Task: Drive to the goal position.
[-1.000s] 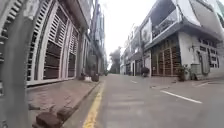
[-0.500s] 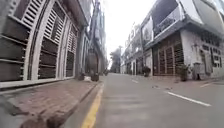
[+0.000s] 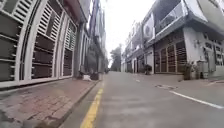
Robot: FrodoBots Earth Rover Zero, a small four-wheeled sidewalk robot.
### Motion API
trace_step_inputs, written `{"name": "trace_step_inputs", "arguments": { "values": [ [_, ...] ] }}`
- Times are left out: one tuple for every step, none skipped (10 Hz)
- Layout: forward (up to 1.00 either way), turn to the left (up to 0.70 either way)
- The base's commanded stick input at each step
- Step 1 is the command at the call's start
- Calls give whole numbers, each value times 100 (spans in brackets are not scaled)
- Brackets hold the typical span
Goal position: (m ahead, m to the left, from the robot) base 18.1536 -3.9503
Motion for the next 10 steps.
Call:
{"name": "trace_step_inputs", "arguments": {
  "values": [
    [50, 0],
    [50, 0],
    [50, 0],
    [50, 0],
    [50, 0],
    [50, 0],
    [50, 0],
    [50, 0],
    [50, 0],
    [50, 0]
  ]
}}
